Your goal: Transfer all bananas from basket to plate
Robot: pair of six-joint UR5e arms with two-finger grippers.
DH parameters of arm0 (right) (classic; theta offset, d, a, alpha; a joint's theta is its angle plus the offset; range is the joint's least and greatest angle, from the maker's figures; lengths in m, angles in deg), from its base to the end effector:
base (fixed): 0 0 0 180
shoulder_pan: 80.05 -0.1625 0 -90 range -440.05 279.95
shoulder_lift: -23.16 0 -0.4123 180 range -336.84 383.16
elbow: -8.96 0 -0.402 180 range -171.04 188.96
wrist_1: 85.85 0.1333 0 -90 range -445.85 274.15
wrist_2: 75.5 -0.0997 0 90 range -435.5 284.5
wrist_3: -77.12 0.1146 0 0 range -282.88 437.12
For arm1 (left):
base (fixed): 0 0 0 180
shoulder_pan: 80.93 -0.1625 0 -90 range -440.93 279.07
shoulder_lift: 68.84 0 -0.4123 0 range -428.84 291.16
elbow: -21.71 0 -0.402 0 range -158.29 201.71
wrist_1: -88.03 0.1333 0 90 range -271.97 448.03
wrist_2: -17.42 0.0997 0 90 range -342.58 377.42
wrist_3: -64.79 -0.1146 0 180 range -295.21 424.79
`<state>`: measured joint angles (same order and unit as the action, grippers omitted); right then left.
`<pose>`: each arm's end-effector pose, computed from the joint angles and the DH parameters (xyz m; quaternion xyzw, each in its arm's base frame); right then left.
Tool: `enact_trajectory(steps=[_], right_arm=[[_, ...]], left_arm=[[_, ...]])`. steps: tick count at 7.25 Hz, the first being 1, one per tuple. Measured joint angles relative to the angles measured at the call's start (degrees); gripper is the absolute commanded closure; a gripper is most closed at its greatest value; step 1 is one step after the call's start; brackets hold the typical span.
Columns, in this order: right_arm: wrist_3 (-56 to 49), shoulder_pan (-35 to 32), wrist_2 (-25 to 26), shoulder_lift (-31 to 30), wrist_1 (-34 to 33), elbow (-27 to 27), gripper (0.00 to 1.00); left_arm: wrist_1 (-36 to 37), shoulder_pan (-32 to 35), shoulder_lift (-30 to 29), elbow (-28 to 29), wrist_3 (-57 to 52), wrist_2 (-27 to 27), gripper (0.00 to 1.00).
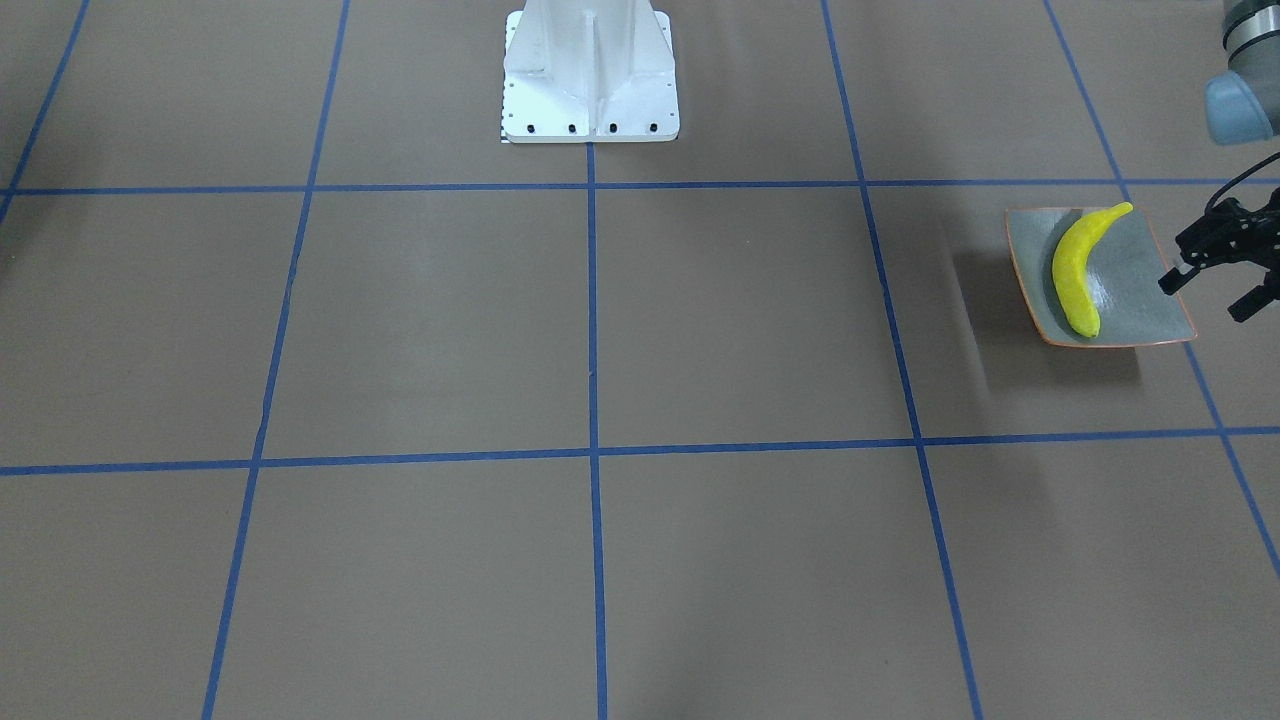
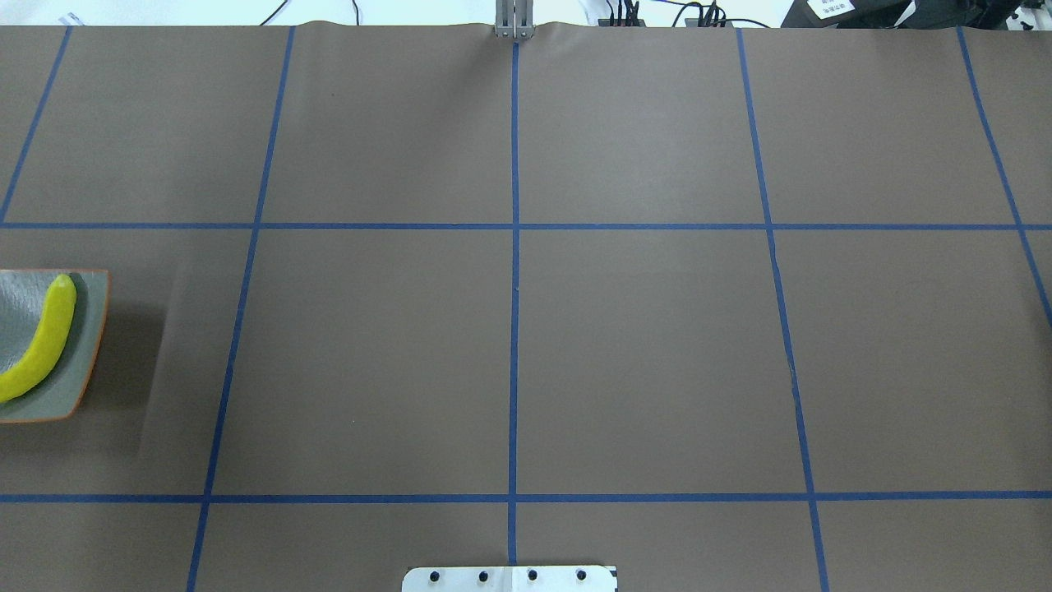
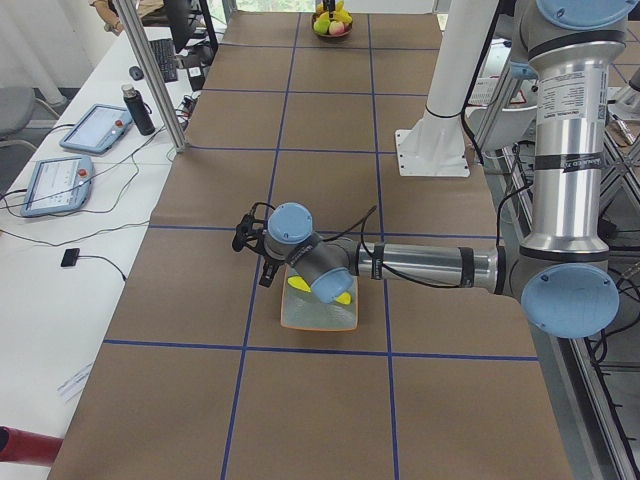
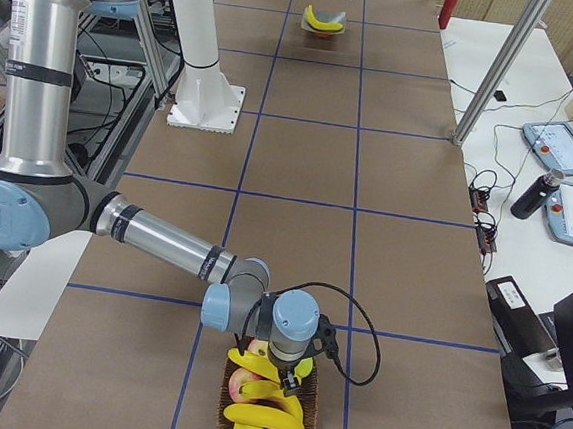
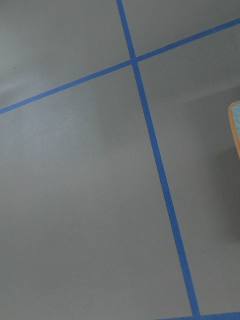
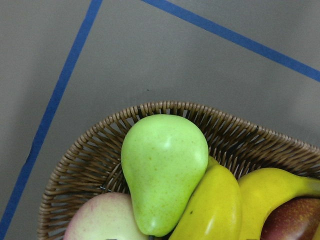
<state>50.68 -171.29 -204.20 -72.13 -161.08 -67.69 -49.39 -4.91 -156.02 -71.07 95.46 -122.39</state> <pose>0.0711 -0.4349 0.7975 0.0483 -0.3292 -0.1948 0.9227 0.0773 -0.4998 0.5513 0.1906 0.4952 0.0469 0.8463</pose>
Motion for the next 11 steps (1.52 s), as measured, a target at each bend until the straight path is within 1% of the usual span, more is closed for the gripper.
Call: enact_trajectory(steps=[1,3,4,5,6,7,11], right_arm=[[0.1,0.1,0.8,-0.1,0.0,0.0,0.35],[0.3,1.3,1.3,-0.1,-0.1,0.0,0.34],[0.3,1.9,1.3,0.0,-0.1,0.0,0.35],[0.2,2.3,1.4,0.0,-0.1,0.0,0.54],[0.0,2.4,1.4,0.0,-0.1,0.0,0.86],[-0.2,2.4,1.4,0.1,0.0,-0.1,1.0],[-0.8,2.0,1.5,1.4,-0.2,-2.1,1.0]], left_arm=[[0.0,0.0,-0.1,0.0,0.0,0.0,0.0],[0.0,0.0,-0.3,-0.1,0.0,0.1,0.0],[0.0,0.0,-0.4,0.0,0.0,0.1,0.0],[0.0,0.0,-0.5,0.0,0.0,0.1,0.0],[0.0,0.0,-0.5,0.0,0.0,0.1,0.0],[0.1,0.0,-0.5,0.0,0.1,0.1,0.0],[0.1,0.0,-0.5,0.0,0.2,0.0,0.0]])
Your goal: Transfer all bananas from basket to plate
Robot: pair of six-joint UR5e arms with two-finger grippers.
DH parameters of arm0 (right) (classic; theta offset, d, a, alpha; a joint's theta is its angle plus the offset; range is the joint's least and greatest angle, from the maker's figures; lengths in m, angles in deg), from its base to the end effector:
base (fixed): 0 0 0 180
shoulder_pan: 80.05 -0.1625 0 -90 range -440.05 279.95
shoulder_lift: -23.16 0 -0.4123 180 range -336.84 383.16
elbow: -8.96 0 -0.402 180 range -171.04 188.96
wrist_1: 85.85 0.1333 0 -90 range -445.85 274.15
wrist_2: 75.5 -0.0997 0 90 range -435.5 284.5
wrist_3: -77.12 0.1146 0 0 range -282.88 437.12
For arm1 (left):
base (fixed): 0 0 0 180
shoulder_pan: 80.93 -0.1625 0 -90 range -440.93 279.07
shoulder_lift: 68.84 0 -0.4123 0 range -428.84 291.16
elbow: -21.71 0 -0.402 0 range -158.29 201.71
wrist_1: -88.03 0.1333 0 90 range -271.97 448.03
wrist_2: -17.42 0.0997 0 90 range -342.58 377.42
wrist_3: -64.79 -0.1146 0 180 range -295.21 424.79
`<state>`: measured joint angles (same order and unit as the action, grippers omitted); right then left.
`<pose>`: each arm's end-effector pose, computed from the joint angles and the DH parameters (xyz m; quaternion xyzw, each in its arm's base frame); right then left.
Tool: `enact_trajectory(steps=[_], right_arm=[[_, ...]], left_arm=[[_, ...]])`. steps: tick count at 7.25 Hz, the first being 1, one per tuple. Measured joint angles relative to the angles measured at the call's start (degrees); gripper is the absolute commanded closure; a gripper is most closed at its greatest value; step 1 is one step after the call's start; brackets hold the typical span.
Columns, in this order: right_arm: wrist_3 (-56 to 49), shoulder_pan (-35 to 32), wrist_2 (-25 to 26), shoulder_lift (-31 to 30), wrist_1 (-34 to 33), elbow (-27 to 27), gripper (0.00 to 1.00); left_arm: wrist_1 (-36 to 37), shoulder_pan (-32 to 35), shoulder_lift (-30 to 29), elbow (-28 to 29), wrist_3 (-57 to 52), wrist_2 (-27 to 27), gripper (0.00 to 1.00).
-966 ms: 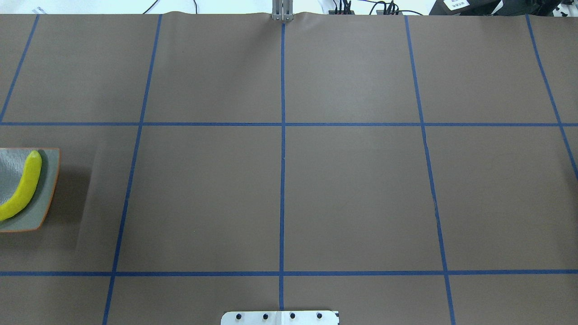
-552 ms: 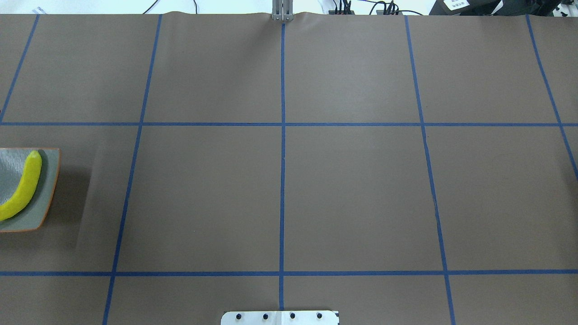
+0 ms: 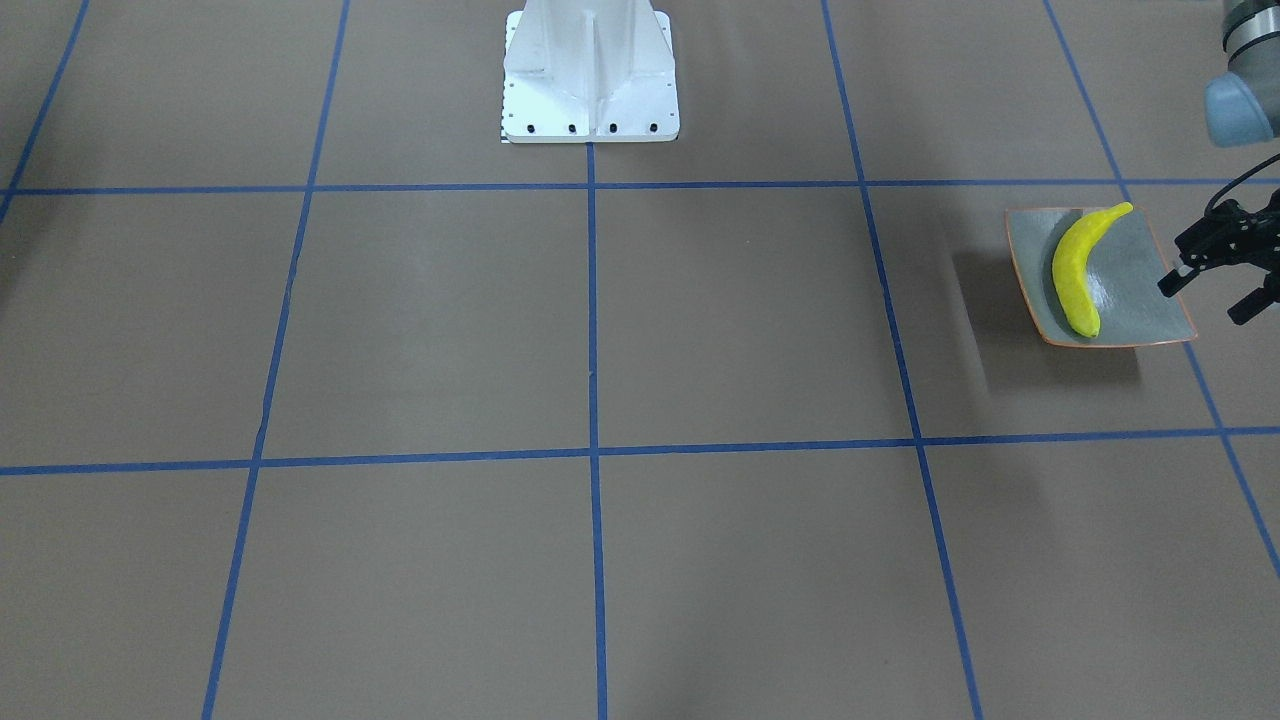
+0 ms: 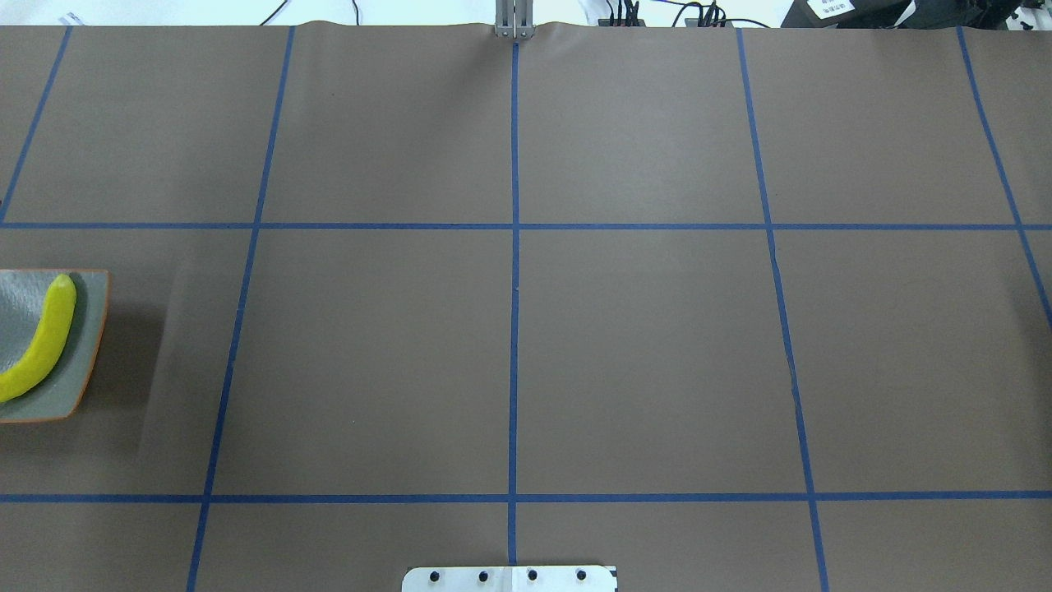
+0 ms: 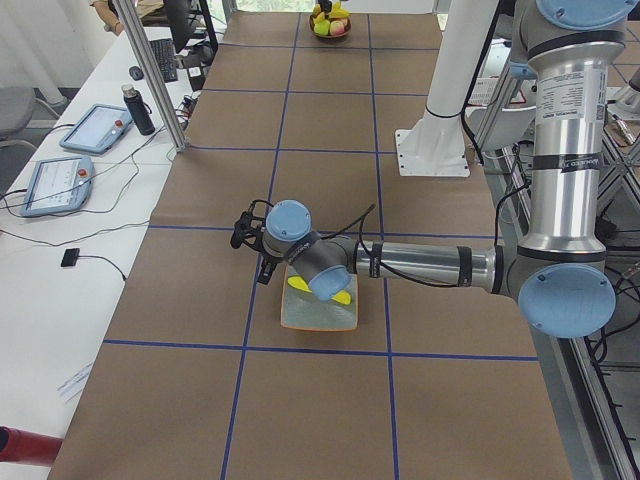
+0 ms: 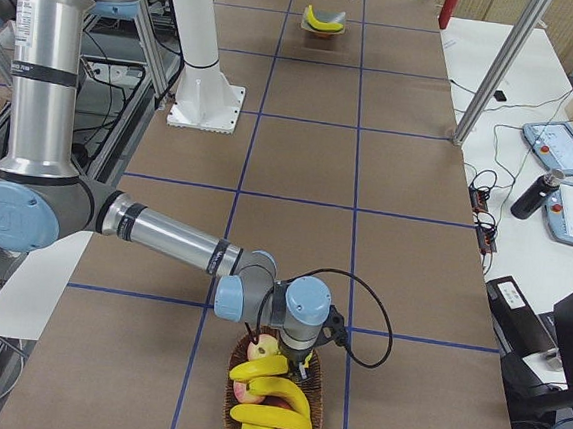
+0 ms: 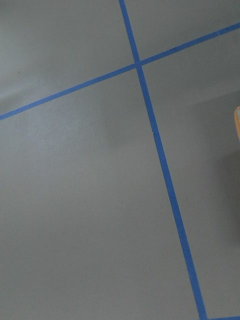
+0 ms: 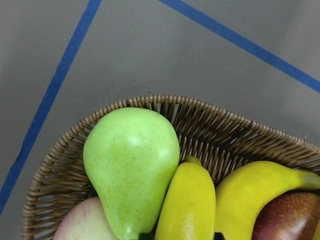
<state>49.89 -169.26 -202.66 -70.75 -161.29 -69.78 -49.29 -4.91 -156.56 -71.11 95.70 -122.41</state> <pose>0.0577 -0.4594 0.7714 0.0680 -0.3113 -0.2278 0.9201 0.0782 -0.5033 0.5464 0.1930 0.4963 0.0470 0.8451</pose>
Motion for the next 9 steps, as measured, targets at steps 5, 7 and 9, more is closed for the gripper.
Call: enact_trajectory(steps=[5,7,9], right_arm=[[1.6,-3.8,-0.7,7.9,-16.0,-8.6,1.0],[7.6,-3.7,-2.2,11.8,-23.1,-13.8,1.0],[18.3,-1.1,-5.0,15.1,-24.1,-16.3,1.0]], left_arm=[[0.0,0.0,0.0,0.0,0.3,-0.1,0.0],[0.2,-0.1,-0.4,0.1,0.5,-0.1,0.0],[0.1,-0.2,-1.3,0.0,0.8,-0.2,0.0]])
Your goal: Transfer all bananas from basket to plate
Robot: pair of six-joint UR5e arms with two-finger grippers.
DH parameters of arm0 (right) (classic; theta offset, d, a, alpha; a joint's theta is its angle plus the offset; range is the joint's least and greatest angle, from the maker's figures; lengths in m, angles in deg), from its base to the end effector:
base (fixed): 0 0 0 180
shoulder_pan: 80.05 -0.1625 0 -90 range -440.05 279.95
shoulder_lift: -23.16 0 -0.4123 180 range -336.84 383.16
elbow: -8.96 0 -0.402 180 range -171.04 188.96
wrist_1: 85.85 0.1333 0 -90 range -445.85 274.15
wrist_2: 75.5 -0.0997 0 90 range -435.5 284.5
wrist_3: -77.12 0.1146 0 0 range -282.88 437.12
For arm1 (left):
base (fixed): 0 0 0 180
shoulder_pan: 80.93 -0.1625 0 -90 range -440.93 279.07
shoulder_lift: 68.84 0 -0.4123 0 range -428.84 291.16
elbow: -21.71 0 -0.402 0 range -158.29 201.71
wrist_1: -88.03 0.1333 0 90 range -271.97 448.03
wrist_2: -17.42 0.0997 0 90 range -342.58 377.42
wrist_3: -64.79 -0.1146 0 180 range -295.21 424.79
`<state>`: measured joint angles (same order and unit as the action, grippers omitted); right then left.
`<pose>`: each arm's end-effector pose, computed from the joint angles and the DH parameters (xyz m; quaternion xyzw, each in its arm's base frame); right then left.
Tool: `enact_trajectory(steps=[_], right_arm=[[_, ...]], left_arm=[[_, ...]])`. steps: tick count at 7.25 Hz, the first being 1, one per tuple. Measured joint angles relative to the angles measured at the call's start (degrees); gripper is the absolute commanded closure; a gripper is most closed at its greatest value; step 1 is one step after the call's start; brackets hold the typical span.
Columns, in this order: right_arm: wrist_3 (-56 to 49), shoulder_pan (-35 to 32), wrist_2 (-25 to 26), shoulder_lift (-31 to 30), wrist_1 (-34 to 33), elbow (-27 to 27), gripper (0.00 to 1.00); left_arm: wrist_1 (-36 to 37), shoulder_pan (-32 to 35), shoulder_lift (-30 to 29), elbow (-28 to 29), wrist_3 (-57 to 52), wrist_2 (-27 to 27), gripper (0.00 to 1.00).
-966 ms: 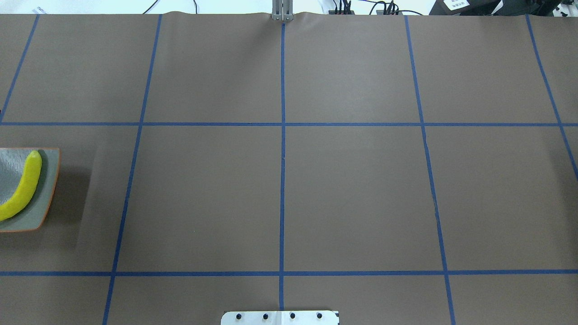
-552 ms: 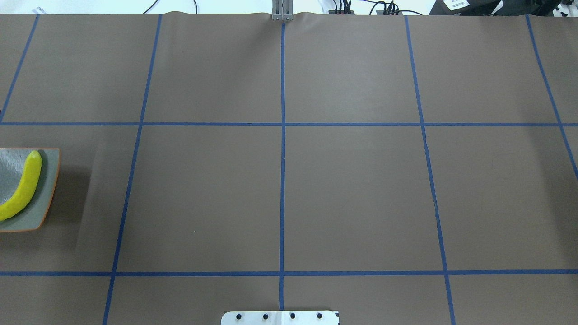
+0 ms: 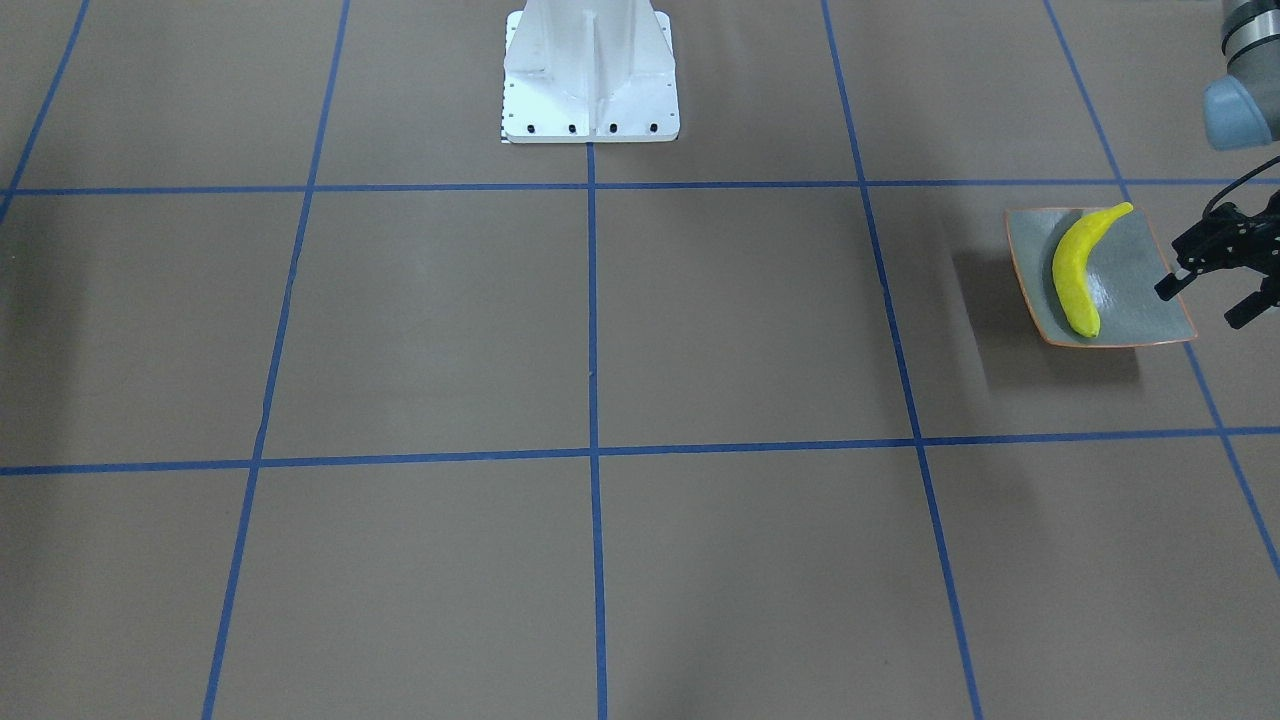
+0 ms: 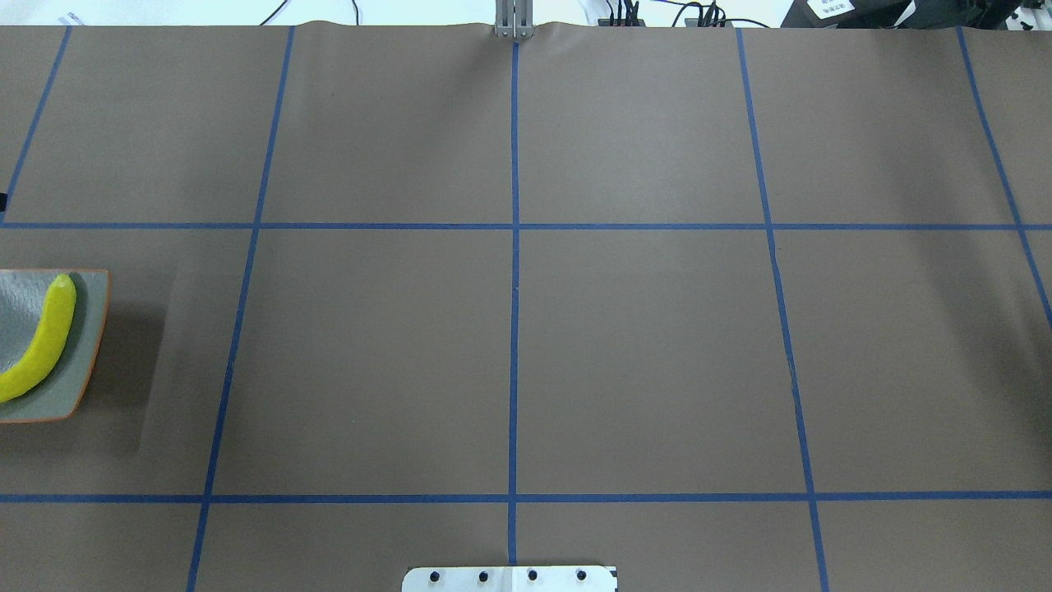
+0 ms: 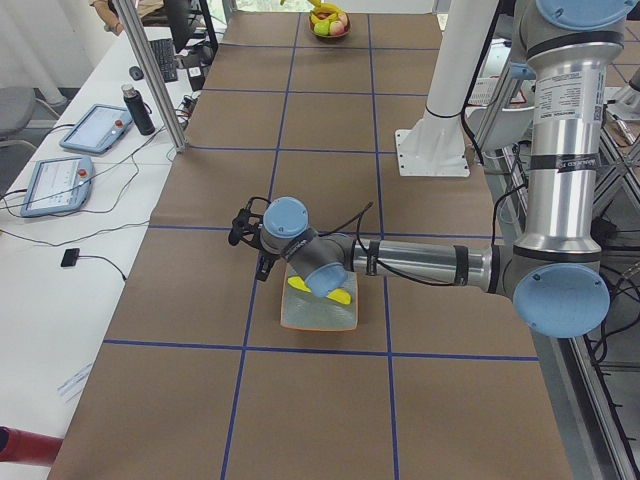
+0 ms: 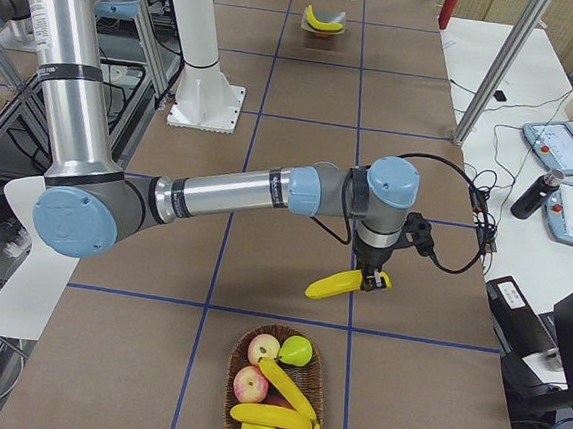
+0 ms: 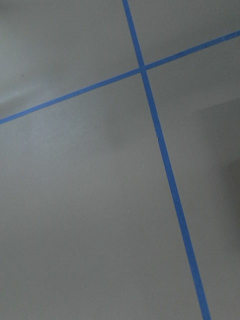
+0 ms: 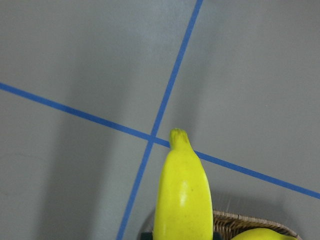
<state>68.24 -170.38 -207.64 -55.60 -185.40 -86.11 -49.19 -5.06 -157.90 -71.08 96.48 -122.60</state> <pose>0.0597 -0.5749 0.5266 0.0837 -0.3533 -0.0906 0.9273 0.0819 -0.5115 0.5347 0.1969 0.5008 0.0477 0.8415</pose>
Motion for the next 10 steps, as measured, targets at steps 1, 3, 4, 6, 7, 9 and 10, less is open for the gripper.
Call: enact_trajectory(steps=[1,3,4,6,7,9,10], right_arm=[[6.8,2.6,-0.6,1.8,0.0,-1.3,1.0],[21.5,8.9,-0.9,5.5,0.1,-4.9,1.0],[29.4,12.3,-0.9,8.3,0.2,-6.2,1.0],[45.8,18.8,-0.6,13.0,4.9,-6.9,1.0],[54.5,21.9,0.0,13.9,10.6,-6.7,1.0],[72.0,29.1,5.4,17.6,19.3,-6.2,1.0],[79.8,32.9,9.5,20.8,20.8,-5.9,1.0]], left_arm=[[-0.2,0.0,-1.1,-0.1,0.1,-0.1,0.0],[0.1,-1.1,-5.6,0.1,0.4,-0.5,0.0],[0.2,-2.2,-8.4,0.2,2.2,-0.6,0.0],[-0.1,-4.2,-14.0,-0.4,10.1,-0.7,0.0],[-0.2,-5.5,-16.7,-0.6,14.7,-0.7,0.0],[-0.4,-8.5,-21.9,-0.9,22.8,-0.6,0.0],[-0.3,-10.6,-24.2,-0.9,25.3,-0.5,0.0]])
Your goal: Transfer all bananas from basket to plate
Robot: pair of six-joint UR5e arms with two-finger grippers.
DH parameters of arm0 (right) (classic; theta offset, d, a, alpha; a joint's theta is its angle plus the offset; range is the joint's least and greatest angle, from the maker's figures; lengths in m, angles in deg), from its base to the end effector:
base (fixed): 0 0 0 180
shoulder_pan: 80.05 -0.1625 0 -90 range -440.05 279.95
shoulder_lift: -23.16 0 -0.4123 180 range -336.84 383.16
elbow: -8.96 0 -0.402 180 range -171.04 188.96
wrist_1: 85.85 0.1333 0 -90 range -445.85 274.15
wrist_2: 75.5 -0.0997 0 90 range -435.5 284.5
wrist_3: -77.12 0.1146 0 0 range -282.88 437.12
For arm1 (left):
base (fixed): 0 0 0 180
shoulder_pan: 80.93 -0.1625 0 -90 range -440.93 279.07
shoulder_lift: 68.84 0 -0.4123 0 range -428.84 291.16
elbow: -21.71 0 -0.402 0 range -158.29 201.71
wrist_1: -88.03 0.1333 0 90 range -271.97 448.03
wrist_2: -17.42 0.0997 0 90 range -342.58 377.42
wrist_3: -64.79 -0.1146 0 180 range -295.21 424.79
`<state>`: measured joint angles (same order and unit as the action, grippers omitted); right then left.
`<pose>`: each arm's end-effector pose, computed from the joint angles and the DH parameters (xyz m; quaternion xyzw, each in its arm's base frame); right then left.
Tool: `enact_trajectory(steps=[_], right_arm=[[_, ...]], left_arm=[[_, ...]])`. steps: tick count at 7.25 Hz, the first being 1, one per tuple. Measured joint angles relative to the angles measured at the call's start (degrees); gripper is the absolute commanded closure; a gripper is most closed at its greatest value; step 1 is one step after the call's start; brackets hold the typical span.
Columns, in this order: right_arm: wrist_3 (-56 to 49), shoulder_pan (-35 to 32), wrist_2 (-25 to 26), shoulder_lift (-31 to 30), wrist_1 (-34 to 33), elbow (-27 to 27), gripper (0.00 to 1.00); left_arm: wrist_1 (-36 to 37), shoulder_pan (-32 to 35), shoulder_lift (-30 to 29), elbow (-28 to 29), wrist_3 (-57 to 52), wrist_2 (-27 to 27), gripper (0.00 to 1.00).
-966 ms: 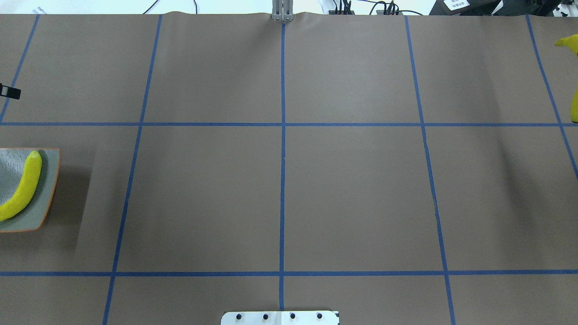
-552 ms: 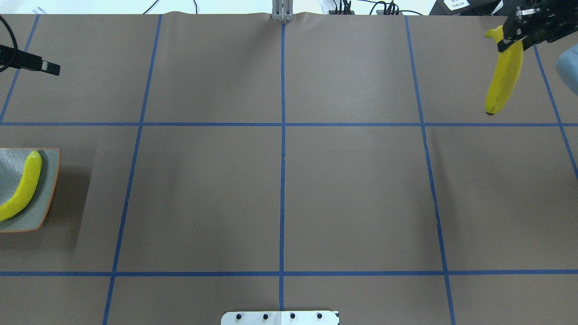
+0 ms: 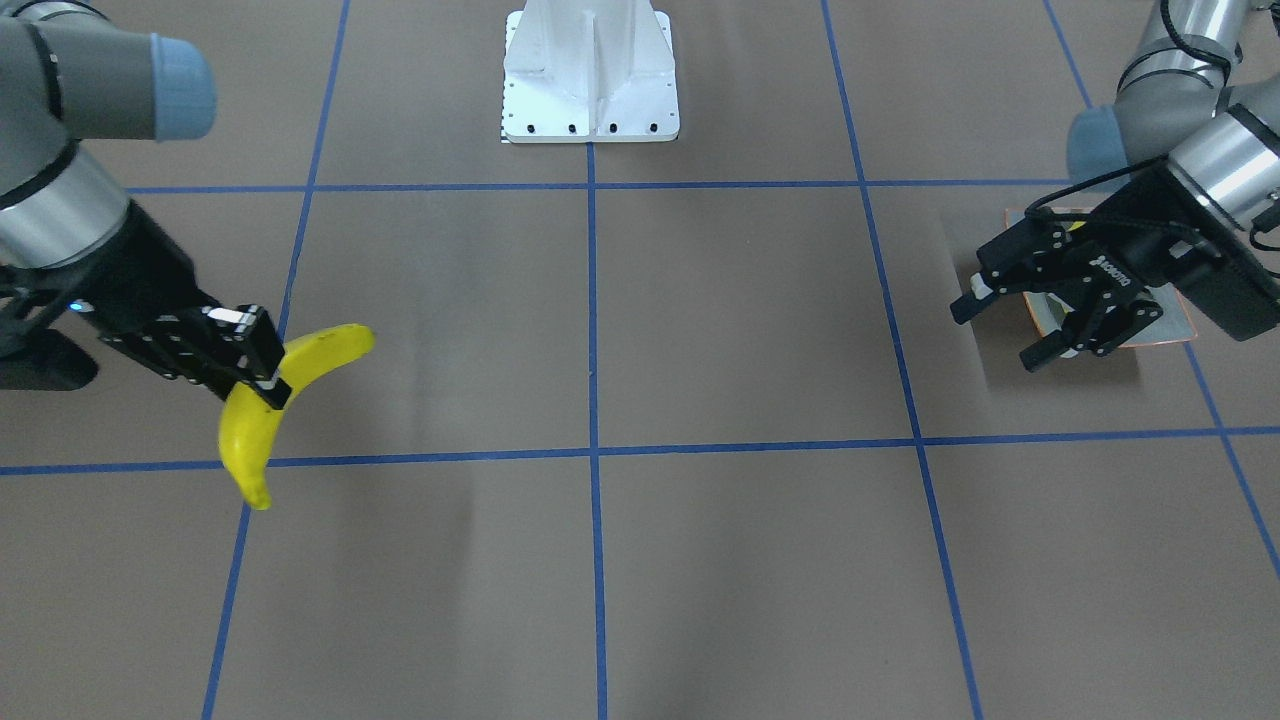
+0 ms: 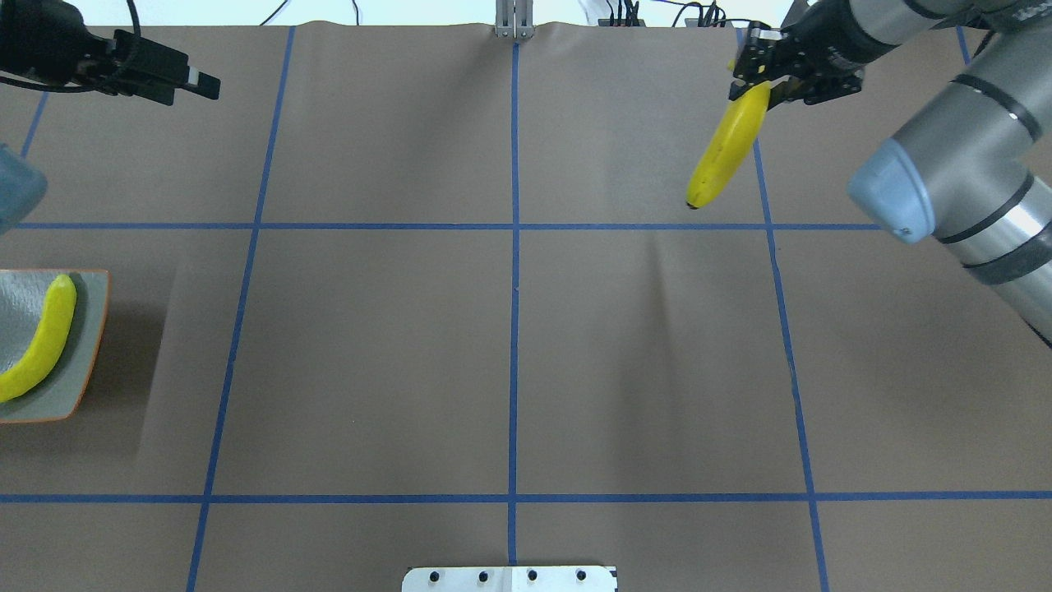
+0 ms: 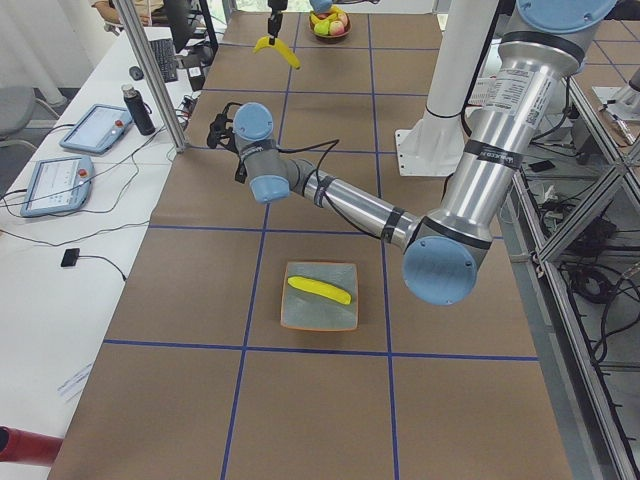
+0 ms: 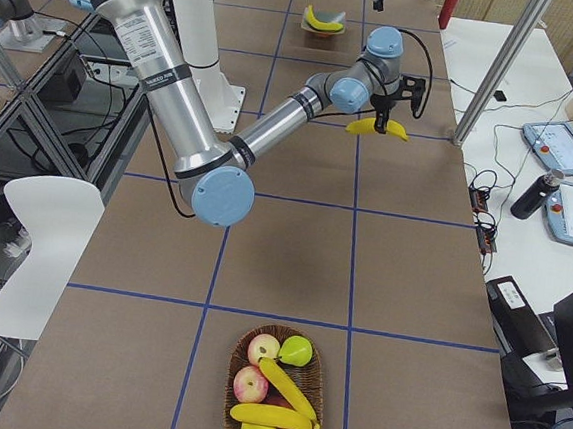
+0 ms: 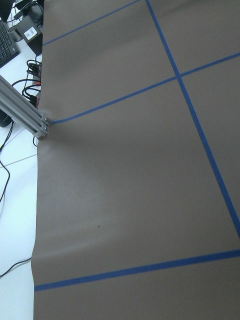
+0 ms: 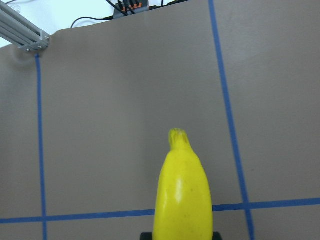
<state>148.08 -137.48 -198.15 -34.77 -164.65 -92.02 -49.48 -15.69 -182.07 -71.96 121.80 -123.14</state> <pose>-0.2893 -0.5856 0.2129 0.0743 -0.4985 0.1598 0.8488 0.2182 -0.5800 0.2830 0.1907 0.6150 0.0480 0.7636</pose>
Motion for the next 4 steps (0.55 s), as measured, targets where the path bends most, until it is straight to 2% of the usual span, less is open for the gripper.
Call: enact_trajectory(steps=[2,4], right_arm=[[11.0,5.0,4.2,4.8,3.0,0.2,1.0],[17.1,8.3,5.8,7.6,6.5,1.1,1.0]], left_arm=[[0.0,-5.1,-4.5,-0.1,1.8,0.3,0.0],[-2.5,-8.4,-6.4,-0.4,2.0,0.3,0.0]])
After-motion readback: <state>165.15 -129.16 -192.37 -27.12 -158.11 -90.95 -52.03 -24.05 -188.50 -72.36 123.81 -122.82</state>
